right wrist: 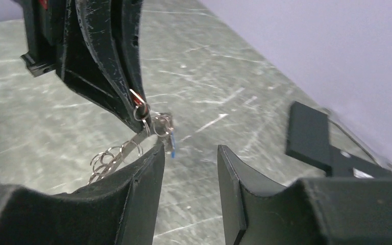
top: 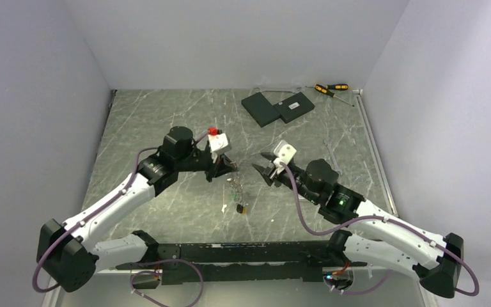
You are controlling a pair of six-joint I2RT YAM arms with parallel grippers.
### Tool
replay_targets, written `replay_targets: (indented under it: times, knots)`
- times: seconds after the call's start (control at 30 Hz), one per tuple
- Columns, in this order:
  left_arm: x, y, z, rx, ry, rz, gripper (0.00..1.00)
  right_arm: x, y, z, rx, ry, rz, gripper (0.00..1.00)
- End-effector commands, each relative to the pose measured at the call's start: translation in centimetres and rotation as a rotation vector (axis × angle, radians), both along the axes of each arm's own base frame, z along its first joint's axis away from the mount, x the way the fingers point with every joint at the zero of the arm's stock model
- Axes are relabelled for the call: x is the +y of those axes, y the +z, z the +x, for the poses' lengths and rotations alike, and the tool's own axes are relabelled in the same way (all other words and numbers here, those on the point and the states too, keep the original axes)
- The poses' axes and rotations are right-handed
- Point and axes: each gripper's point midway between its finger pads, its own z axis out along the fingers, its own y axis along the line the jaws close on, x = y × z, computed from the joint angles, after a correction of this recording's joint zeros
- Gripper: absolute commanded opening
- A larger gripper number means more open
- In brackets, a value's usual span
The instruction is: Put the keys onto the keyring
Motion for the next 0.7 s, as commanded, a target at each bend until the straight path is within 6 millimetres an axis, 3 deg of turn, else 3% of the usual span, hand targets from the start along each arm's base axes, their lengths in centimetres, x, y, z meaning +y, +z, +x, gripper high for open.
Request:
replay_targets:
  times: [0.0,0.27,0.37,0.53,0.6,0.67]
  knots:
    - [-0.2,2.8,5.8,0.012,0.291,-0.053,0.0,-3.9,3.0,2.7,-0.059,-0.268,0.147,0.46]
    - [1.5,0.3,15.4,0.036,0.713,0.094,0.0,-5.0,2.6,2.2,-0.058,-0.283,0.18,0.49]
    - [2.4,1.0,19.0,-0.017,0.846,0.149,0.0,-4.9,2.8,2.0,-0.05,-0.271,0.186,0.49]
    - [3.9,4.4,25.1,-0.108,0.994,0.168,0.0,-5.0,3.3,1.6,-0.017,-0.27,0.214,0.49]
    - [3.9,5.7,25.9,-0.113,1.009,0.158,0.0,-5.2,3.4,1.3,-0.003,-0.264,0.236,0.49]
    - [3.5,6.5,25.3,-0.132,0.973,0.13,0.0,-5.2,3.2,1.1,0.019,-0.259,0.248,0.49]
